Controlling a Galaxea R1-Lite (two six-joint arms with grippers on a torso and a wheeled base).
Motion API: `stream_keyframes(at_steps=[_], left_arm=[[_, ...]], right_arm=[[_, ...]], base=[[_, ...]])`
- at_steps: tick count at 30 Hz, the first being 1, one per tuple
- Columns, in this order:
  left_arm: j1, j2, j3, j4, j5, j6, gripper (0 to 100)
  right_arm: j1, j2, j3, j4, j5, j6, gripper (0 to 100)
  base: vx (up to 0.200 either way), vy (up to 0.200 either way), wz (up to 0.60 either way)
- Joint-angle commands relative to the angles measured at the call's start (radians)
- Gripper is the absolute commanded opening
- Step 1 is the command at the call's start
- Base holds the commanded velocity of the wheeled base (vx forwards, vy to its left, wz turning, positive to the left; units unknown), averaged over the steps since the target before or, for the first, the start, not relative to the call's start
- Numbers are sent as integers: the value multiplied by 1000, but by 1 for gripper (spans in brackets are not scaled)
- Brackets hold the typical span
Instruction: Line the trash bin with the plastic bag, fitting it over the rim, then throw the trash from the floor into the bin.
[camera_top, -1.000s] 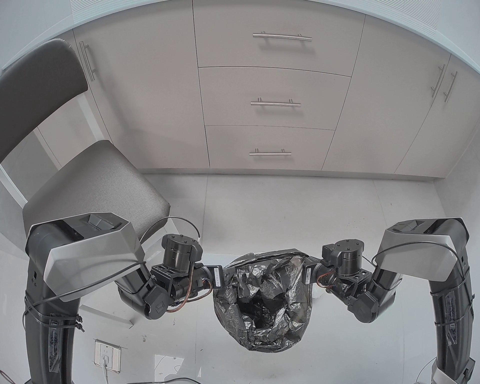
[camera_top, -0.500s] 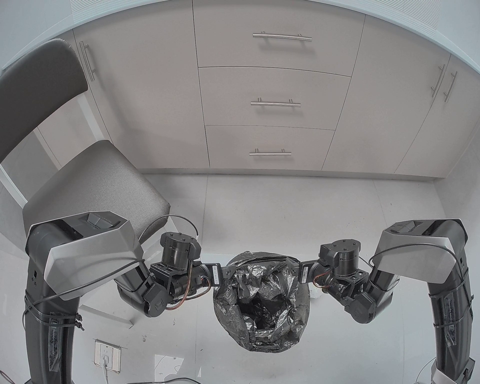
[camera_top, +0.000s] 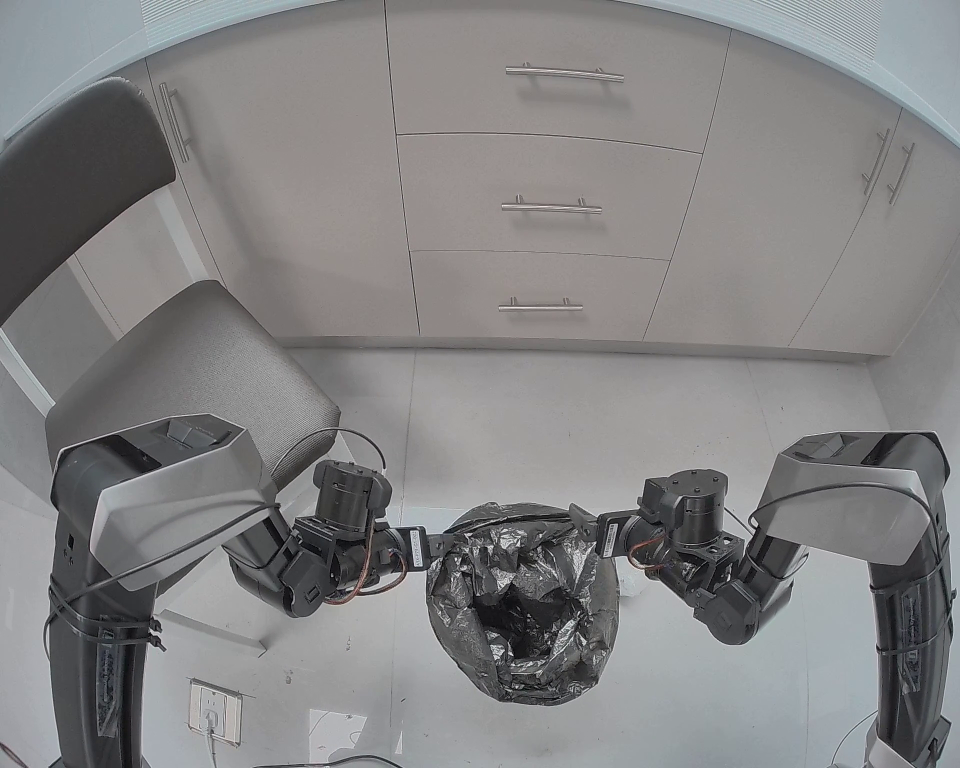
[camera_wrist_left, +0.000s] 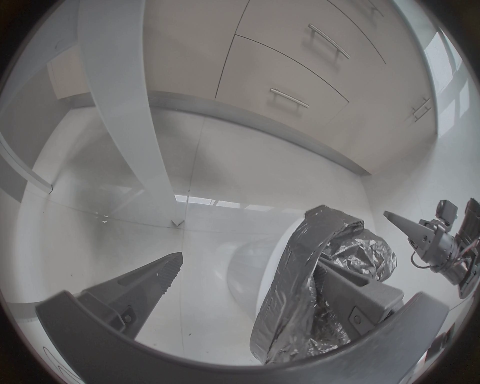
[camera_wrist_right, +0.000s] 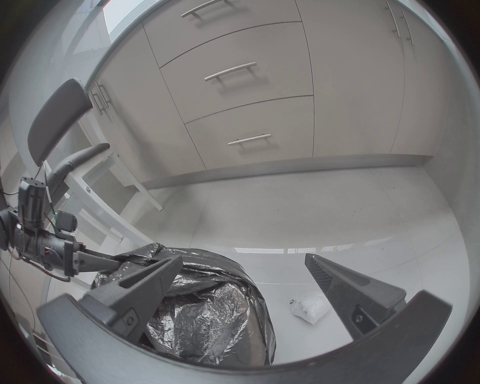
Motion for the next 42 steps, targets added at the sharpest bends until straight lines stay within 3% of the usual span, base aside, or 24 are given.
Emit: stream_keyframes(at_steps=[1,9,14,22,28,42], left_arm=[[18,4,-23,8,0,1,100],[35,31,-78,74,3,2,100],[37,41,-155,269,7,2,100],[35,50,-176,309,30,-1,100],[26,68,-230,462,63,51,100],[26,76,-241,465,125,28,100]], right_arm=[[3,-33,9,-1,0,1,100],[3,-37,9,-2,-1,3,100],[3,-39,9,-4,-3,3,100],[3,-39,9,-4,-5,3,100],[3,-37,10,-4,-3,3,100],[3,-36,19,-41,-6,1,100]], base=[[0,0,0],[0,0,0],[0,0,0],[0,0,0],[0,0,0],[0,0,0]])
